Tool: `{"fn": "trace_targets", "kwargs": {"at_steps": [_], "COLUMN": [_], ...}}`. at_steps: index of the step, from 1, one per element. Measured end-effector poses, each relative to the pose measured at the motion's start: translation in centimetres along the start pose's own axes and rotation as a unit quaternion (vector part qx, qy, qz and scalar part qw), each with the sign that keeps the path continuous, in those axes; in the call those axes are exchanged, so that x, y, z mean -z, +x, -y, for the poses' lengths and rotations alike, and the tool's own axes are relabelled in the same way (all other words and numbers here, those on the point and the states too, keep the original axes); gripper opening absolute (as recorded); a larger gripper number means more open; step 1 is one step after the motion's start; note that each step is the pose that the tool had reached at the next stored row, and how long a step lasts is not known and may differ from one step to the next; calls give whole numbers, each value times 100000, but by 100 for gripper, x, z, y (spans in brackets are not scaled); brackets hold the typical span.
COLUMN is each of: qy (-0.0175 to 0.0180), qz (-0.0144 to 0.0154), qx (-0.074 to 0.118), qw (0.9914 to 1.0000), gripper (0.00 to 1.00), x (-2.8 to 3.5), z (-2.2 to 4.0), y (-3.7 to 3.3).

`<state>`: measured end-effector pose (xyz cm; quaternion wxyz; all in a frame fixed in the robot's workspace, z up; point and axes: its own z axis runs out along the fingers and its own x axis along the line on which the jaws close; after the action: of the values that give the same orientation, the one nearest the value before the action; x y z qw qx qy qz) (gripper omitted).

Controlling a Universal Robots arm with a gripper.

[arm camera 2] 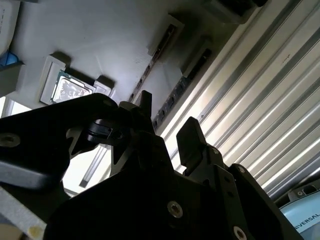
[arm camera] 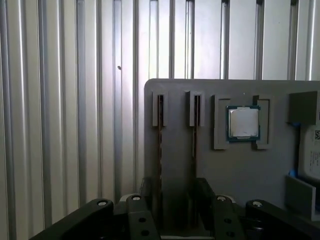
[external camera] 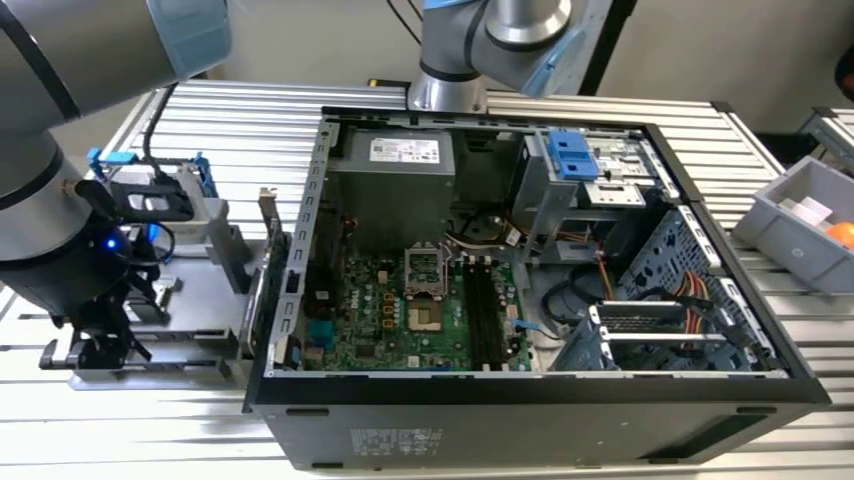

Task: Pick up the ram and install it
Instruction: 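Pick up the ram and move it above insertion slot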

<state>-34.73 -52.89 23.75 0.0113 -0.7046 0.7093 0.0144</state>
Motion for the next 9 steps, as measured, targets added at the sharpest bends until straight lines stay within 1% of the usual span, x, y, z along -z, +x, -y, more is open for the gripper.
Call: {"fn": "trace_targets", "kwargs": {"at_steps": [4, 9], "qy": [2, 4], "qz": [-126, -197], "qx": [-1, -15], "qw": [100000, 100000], "gripper": [100, 100], "x": [-36, -78], "z": [1, 1], "y": [39, 120]}}
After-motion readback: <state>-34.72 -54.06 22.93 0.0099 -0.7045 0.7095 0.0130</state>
